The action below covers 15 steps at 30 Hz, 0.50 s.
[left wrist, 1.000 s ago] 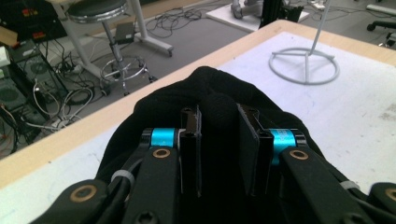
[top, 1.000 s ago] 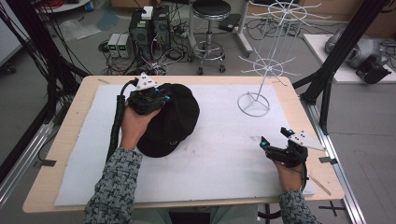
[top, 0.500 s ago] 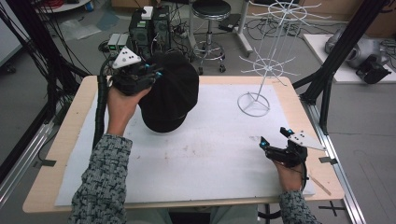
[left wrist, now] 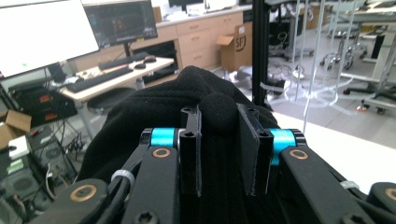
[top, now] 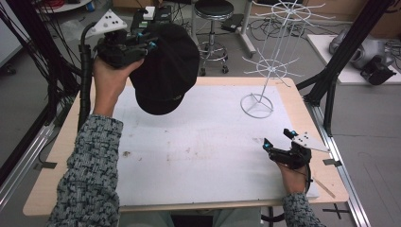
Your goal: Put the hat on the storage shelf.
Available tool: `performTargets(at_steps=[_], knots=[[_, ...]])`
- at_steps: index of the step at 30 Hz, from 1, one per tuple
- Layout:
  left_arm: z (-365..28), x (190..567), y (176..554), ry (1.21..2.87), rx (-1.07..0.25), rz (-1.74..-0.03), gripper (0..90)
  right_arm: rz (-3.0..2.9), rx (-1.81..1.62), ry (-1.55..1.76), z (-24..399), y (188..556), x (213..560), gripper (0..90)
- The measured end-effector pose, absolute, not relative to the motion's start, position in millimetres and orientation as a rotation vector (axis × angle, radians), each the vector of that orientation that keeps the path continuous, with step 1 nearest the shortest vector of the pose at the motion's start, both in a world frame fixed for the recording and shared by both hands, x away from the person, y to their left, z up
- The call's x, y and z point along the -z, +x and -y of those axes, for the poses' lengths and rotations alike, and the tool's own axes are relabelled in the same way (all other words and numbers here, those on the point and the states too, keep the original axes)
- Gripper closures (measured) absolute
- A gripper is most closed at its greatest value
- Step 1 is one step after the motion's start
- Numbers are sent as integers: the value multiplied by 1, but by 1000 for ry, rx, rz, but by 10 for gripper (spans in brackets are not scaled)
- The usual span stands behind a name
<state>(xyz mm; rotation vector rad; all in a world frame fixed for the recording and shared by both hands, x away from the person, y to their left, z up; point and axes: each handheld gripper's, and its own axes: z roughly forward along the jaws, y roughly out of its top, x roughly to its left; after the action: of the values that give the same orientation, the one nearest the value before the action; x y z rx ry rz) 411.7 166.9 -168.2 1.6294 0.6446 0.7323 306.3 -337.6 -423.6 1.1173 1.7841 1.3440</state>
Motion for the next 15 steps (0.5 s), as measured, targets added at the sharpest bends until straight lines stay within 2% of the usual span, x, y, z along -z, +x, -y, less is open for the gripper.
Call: performTargets(at_steps=[15], knots=[[-153,121,426,1575,-688,-504,722,-1784,-1333,1106,338,306,424,100]])
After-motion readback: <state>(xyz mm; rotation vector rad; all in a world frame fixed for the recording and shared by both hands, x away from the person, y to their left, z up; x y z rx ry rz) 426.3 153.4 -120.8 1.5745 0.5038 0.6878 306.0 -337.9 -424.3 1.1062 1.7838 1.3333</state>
